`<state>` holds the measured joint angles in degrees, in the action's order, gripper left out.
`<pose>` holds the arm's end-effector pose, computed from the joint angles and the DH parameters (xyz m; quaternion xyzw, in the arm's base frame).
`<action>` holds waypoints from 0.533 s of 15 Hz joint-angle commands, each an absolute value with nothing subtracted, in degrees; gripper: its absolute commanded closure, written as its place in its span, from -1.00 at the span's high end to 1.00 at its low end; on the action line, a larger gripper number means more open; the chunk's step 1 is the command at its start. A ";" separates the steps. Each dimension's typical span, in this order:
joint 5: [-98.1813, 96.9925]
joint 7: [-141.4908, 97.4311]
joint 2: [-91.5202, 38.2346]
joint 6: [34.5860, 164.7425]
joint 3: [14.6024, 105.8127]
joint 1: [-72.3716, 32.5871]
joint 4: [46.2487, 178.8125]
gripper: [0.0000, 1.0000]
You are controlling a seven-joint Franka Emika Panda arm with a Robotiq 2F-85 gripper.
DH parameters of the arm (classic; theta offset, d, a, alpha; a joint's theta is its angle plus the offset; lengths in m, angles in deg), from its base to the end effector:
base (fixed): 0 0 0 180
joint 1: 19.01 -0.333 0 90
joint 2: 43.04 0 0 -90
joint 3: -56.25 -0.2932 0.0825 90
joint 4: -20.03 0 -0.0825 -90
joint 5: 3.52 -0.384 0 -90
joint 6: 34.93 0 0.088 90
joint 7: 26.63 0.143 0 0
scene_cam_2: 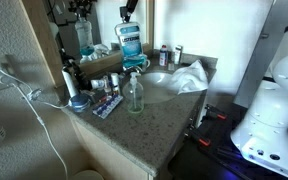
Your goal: Put the black lid on the Listerine bottle then move it to the bottom left side of the counter
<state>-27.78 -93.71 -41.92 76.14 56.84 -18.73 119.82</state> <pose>0.5950 0.0328 0.5164 -0.8474 -0.4834 -0.1846 0.1191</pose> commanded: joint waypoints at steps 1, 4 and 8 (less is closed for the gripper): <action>-28.35 -94.81 -44.50 76.55 56.17 -19.00 121.97 -0.55; -28.66 -95.65 -47.24 76.65 55.65 -19.57 124.54 -0.55; -29.00 -96.45 -53.64 77.02 55.37 -20.93 129.84 -0.55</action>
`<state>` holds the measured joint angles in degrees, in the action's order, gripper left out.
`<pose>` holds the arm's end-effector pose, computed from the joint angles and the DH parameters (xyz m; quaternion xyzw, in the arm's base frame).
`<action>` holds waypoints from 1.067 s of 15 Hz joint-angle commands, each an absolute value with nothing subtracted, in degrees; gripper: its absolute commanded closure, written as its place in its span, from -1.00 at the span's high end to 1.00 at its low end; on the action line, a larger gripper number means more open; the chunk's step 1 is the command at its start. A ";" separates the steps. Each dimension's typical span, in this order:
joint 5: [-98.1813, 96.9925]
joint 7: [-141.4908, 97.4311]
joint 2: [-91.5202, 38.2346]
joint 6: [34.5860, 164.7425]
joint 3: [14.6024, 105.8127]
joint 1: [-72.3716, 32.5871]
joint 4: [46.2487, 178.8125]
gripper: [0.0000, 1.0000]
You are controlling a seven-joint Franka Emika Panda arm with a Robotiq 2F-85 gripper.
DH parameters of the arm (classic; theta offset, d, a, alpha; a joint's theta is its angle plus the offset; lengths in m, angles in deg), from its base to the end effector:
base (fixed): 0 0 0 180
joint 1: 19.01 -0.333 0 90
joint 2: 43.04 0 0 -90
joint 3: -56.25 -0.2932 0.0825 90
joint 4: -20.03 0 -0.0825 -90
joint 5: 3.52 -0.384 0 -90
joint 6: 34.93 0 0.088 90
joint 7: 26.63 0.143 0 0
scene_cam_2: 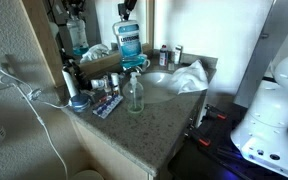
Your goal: Put the black lid on the Listerine bottle then move it to the bottom left side of the counter
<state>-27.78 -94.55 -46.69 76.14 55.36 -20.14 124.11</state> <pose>0.5689 0.0621 0.5270 -0.8305 -0.5113 -0.1858 0.1200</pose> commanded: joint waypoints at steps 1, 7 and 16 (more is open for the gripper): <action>-29.01 -96.93 -55.62 77.16 55.45 -21.46 131.44 -0.55; -30.87 -99.41 -66.08 76.40 56.53 -25.95 138.14 -0.55; -37.55 -108.01 -73.17 72.63 58.36 -34.04 141.62 -0.55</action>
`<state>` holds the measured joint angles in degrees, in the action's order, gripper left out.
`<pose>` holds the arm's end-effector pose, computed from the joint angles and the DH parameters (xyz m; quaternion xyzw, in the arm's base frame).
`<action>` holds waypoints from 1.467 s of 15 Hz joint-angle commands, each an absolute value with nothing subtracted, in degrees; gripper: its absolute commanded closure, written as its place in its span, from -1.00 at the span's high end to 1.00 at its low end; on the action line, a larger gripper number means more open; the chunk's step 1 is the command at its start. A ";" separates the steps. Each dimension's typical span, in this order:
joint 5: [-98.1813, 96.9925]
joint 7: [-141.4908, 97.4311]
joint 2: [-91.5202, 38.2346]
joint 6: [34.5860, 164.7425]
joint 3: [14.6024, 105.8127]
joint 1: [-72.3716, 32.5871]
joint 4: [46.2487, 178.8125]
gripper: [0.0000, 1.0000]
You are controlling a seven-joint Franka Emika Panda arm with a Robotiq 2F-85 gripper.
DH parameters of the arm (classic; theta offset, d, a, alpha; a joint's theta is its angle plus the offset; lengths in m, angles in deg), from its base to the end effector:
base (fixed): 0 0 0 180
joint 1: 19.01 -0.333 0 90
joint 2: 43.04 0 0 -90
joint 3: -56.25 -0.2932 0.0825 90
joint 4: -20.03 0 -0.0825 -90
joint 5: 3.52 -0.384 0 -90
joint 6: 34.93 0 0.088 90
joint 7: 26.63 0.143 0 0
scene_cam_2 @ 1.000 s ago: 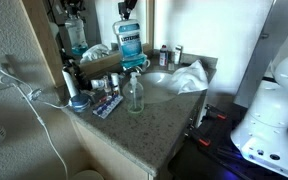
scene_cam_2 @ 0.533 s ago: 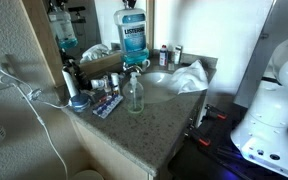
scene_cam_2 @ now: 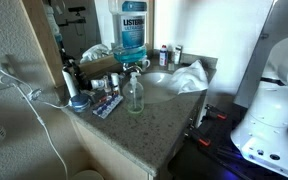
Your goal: Put the black lid on the Listerine bottle then move it to the bottom left side of the counter
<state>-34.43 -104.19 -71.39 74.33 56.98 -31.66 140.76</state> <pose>0.4261 0.1446 0.6008 -0.7117 -0.6352 -0.2621 0.1460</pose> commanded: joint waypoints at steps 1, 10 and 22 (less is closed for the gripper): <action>-39.00 -109.45 -72.91 71.61 58.63 -34.90 141.39 -0.55; -49.52 -118.64 -69.21 61.90 56.94 -35.92 141.31 -0.55; -51.83 -118.95 -69.51 65.01 49.83 -34.00 150.41 -0.55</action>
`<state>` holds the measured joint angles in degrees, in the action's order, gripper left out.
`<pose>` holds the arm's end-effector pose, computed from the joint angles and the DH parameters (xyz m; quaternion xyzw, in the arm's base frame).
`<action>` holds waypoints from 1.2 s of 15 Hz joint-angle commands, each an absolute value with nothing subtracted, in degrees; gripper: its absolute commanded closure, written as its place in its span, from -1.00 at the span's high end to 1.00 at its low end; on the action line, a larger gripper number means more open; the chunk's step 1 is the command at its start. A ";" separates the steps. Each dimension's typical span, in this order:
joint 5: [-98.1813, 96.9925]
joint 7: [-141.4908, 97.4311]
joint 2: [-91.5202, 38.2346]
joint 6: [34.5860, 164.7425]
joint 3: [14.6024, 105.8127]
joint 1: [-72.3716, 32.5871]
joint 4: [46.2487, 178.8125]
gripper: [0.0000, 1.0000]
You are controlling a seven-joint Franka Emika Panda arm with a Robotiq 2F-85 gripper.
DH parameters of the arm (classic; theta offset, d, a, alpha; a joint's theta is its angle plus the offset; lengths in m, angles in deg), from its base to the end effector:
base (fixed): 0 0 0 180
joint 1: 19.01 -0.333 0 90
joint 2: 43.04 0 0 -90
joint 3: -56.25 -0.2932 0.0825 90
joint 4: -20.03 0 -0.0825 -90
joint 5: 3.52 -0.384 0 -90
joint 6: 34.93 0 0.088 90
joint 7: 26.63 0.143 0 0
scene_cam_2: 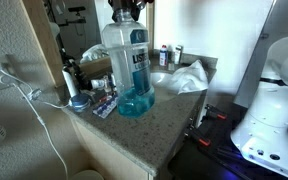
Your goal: Put the black lid on the Listerine bottle then move it to the bottom left side of the counter
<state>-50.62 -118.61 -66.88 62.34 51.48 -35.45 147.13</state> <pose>0.3677 0.2486 0.5121 -0.5705 -0.7278 -0.1813 0.3346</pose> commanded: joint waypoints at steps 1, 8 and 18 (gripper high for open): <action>-52.10 -119.50 -69.75 66.06 49.59 -33.98 151.47 -0.55; -52.83 -119.92 -72.45 75.19 49.87 -33.94 159.52 -0.55; -55.31 -123.99 -73.38 83.39 52.71 -33.16 167.63 -0.55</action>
<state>-52.75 -121.04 -71.61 81.73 51.99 -33.63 165.49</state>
